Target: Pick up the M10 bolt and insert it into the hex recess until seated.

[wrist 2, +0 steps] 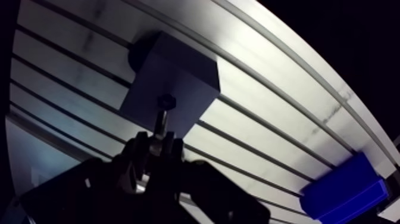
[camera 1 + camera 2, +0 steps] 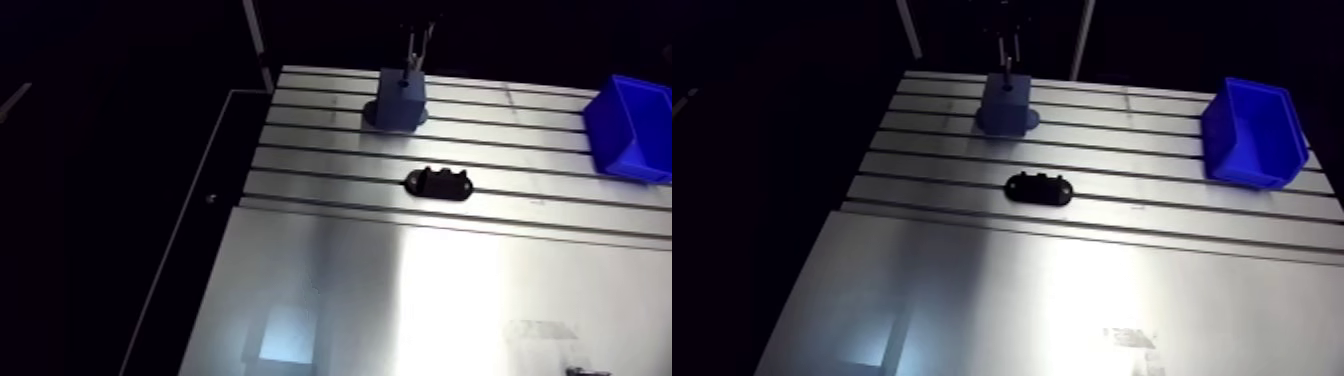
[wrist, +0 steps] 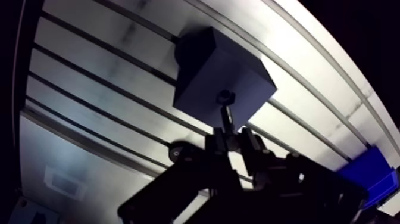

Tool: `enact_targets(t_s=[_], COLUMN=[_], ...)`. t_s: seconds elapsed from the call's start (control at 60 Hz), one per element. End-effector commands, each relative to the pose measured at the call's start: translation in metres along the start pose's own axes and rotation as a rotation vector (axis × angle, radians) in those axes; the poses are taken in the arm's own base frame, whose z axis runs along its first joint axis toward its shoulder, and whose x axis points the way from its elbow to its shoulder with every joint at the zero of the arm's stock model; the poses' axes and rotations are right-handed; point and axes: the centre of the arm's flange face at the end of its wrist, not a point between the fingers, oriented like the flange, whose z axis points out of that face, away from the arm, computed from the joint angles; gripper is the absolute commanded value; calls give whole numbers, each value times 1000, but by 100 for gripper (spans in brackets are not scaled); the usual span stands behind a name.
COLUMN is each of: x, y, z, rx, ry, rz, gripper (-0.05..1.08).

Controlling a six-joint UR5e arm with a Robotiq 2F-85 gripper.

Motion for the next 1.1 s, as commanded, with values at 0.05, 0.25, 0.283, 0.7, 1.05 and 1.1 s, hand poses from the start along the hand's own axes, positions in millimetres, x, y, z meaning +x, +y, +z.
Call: enact_targets(t_s=[0.05, 0.25, 0.283, 0.7, 1.05, 1.1], x=[3, 3, 4, 5, 10, 10], y=[1, 2, 2, 2, 5, 4], z=[7, 7, 8, 8, 14, 14], rx=[5, 4, 4, 3, 7, 7], ry=[-10, -8, -5, 0, -6, -6], rz=[0, 0, 0, 1, 3, 0], gripper=[91, 91, 91, 92, 92, 92])
